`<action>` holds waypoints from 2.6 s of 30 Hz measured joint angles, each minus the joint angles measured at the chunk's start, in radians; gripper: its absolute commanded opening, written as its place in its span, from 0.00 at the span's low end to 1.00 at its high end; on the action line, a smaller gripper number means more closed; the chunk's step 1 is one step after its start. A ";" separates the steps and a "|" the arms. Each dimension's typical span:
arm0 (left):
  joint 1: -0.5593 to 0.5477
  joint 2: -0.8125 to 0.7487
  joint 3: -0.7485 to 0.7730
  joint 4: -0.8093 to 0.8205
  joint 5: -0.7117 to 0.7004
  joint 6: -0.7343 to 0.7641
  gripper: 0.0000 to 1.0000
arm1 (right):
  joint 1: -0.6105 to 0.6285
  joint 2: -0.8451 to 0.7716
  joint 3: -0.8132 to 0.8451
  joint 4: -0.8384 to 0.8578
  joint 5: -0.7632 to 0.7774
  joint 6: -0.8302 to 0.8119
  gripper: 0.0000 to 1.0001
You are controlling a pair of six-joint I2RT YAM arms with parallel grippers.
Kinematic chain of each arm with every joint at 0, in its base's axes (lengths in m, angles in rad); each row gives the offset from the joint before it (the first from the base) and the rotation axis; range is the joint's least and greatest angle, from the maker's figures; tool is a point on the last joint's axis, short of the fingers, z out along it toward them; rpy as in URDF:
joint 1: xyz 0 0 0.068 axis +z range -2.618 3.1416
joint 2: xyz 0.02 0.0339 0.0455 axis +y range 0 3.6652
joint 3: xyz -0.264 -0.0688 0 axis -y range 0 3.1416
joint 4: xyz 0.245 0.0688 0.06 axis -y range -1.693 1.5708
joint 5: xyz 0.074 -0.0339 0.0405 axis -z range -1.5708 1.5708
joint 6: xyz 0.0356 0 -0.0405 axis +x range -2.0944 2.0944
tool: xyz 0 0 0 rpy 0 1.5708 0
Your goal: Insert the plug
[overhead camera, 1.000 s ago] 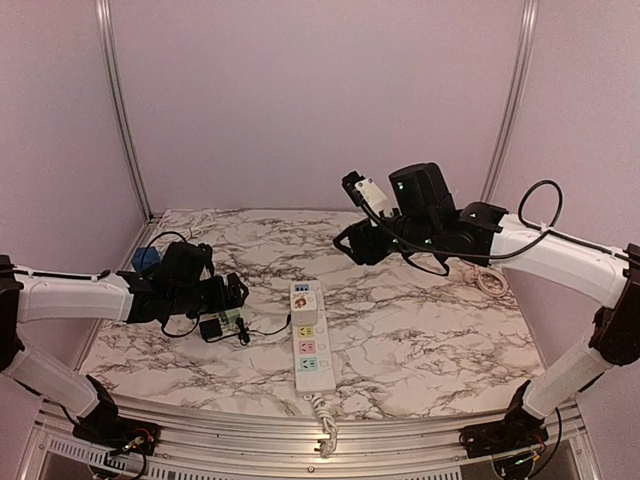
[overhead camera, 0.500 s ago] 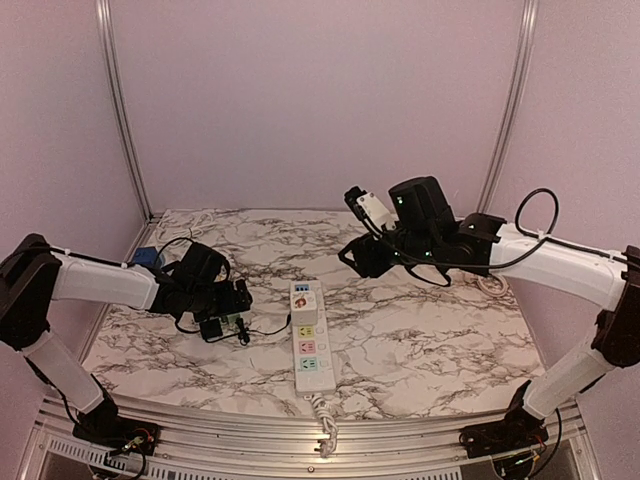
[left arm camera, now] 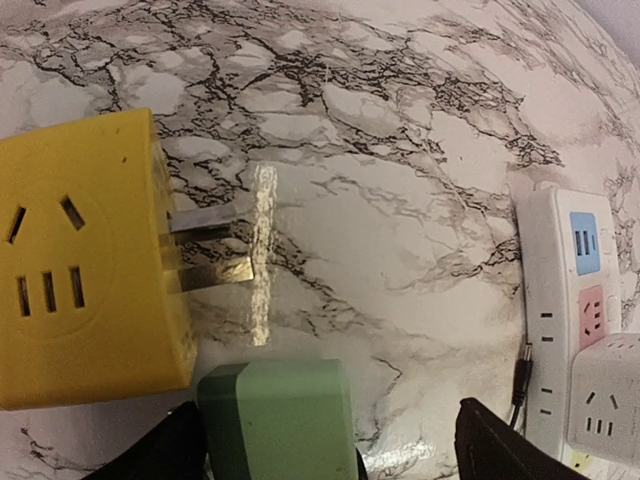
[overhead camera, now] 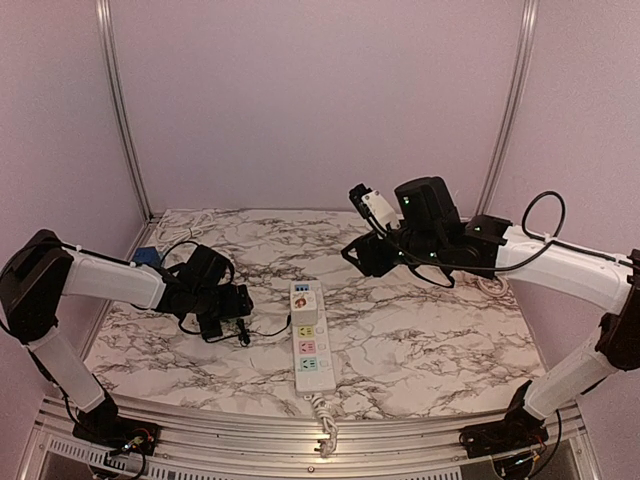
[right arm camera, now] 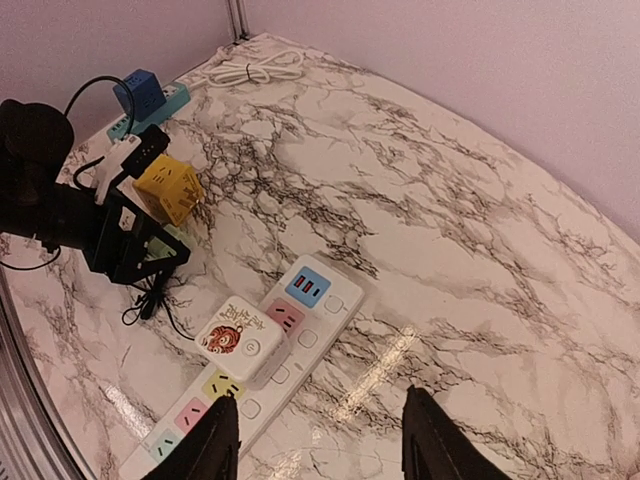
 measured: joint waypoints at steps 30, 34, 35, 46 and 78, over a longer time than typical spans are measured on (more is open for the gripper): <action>0.000 -0.020 0.018 0.032 0.031 0.018 0.27 | 0.000 0.000 -0.032 0.061 -0.048 0.013 0.52; 0.000 -0.082 0.015 0.077 0.055 0.006 0.27 | 0.002 -0.002 -0.105 0.156 -0.119 -0.016 0.52; 0.000 -0.098 0.010 0.094 0.064 0.003 0.27 | 0.002 -0.004 -0.131 0.187 -0.143 -0.027 0.52; -0.042 -0.225 -0.072 0.190 0.154 -0.036 0.27 | 0.080 -0.037 -0.257 0.377 -0.295 -0.241 0.52; -0.357 -0.438 -0.213 0.467 0.127 -0.249 0.27 | 0.206 0.056 -0.232 0.476 -0.373 -0.374 0.54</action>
